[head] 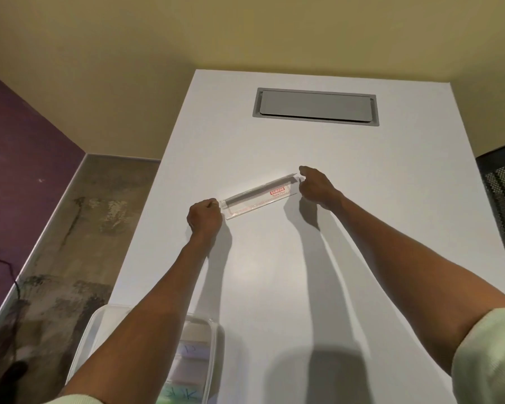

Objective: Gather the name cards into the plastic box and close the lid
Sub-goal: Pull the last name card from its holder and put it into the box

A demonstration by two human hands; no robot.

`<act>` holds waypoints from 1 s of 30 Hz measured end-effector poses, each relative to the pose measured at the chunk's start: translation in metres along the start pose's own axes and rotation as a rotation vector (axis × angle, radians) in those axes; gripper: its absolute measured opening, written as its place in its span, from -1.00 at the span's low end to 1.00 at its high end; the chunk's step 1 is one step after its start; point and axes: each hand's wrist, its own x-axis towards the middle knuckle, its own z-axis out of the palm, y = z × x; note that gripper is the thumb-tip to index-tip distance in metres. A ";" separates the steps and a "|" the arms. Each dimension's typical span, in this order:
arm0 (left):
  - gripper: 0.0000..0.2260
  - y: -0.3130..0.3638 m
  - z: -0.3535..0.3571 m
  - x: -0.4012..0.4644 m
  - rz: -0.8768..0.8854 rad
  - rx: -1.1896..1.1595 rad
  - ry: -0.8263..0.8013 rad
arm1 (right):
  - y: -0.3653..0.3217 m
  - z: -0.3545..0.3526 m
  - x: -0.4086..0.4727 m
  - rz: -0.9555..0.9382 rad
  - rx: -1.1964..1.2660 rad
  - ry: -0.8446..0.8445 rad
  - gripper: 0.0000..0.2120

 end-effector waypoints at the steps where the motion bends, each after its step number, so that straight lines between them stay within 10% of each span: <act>1: -0.81 0.000 0.001 0.001 -0.020 -0.022 -0.013 | -0.001 0.001 0.001 -0.003 0.009 0.005 -0.80; 30: -0.80 0.014 0.010 0.016 -0.489 -0.455 0.066 | -0.016 0.001 0.018 0.126 0.067 0.117 -0.62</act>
